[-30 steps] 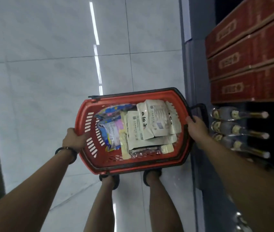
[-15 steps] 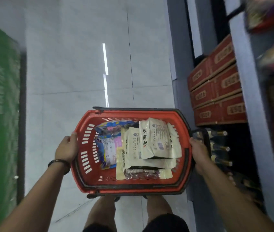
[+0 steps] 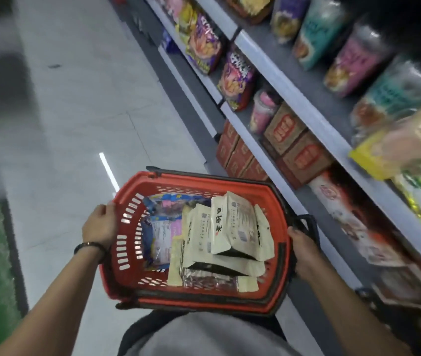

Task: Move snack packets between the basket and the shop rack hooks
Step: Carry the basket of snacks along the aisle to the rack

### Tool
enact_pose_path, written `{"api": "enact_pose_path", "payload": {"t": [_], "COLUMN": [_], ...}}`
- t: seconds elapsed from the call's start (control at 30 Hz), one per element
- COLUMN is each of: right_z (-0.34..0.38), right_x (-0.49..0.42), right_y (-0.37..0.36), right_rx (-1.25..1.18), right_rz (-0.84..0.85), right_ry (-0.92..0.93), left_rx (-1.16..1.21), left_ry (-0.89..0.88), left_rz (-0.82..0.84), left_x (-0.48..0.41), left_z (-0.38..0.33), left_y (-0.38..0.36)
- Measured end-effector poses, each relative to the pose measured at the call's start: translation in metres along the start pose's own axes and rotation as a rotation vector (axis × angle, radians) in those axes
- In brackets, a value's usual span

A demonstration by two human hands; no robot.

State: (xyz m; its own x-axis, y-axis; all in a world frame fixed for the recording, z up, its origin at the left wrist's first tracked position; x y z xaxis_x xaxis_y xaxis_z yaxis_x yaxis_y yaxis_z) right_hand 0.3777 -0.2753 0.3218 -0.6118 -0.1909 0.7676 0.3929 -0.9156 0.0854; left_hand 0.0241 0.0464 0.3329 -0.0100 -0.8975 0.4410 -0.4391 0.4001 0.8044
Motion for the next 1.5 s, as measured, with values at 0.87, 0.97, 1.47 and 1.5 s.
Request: {"api": "enact_pose_path", "payload": {"t": [0.87,0.97,1.47,1.5], "right_z": [-0.462,-0.536,-0.773,-0.782], "right_x": [0.436,0.492,0.684,0.695], "right_y": [0.441,0.482,0.672,0.682], "right_rx": [-1.197,-1.306,-1.723,-1.741], "right_rz": [-0.953,-1.035,-1.47,-1.507], "right_ry": [-0.079,-0.094,-0.209,-0.235], "left_rx": [-0.454,-0.463,-0.841,-0.879], "left_ry": [-1.023,-1.101,-1.641,-1.649], "left_rz": [0.689,0.744,1.107,1.133], "left_x": [0.502,0.581,1.118,1.15], "left_z": [-0.107,-0.078,0.076,0.086], "left_y": [-0.28,-0.363,-0.508,-0.517]}}
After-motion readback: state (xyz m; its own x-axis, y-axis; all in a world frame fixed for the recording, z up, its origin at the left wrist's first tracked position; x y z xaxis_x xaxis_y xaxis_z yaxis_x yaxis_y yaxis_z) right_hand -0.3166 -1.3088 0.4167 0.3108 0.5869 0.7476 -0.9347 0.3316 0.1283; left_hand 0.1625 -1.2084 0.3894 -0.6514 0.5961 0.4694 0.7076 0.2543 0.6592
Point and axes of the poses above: each hand's wrist, its own x-axis away from the middle knuckle, its own y-axis out of the back of the hand, z = x × y, the point moved 1 cm from there along -x, towards the middle knuckle, and after that the axes turned 15 degrees about -x, right-handed, at the moved point
